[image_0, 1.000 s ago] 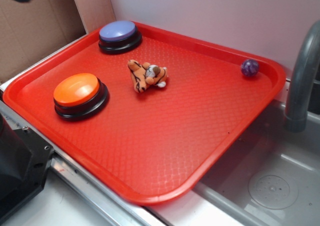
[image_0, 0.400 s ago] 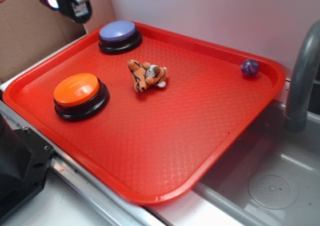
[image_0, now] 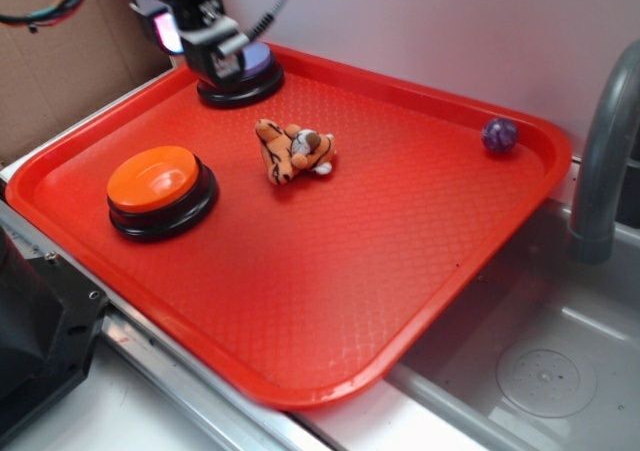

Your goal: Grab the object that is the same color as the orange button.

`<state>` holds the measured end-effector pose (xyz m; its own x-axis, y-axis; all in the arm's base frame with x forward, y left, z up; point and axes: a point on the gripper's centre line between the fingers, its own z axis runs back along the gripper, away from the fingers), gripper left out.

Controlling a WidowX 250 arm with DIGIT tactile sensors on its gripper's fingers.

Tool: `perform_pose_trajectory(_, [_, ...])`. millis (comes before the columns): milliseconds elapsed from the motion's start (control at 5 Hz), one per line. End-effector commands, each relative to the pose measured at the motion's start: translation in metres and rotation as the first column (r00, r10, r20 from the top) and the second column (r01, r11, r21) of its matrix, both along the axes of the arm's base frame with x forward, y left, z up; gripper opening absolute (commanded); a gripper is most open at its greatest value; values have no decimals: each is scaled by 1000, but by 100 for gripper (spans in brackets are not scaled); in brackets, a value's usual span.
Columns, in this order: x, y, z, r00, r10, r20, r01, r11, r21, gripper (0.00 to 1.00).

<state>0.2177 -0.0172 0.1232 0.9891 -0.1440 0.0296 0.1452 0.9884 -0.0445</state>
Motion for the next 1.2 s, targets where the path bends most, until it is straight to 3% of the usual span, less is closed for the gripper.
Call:
perform_pose_trajectory(0, [41, -16, -45, 963, -251, 101, 254, 967, -22, 100])
perform_pose_trajectory(400, [51, -21, -82, 940, -325, 104, 330, 943, -37, 100])
perform_pose_trajectory(800, [46, -33, -94, 933, -354, 63, 357, 933, -52, 100])
perform_pose_trajectory(1000, [44, -34, -96, 935, -350, 55, 352, 934, -54, 67])
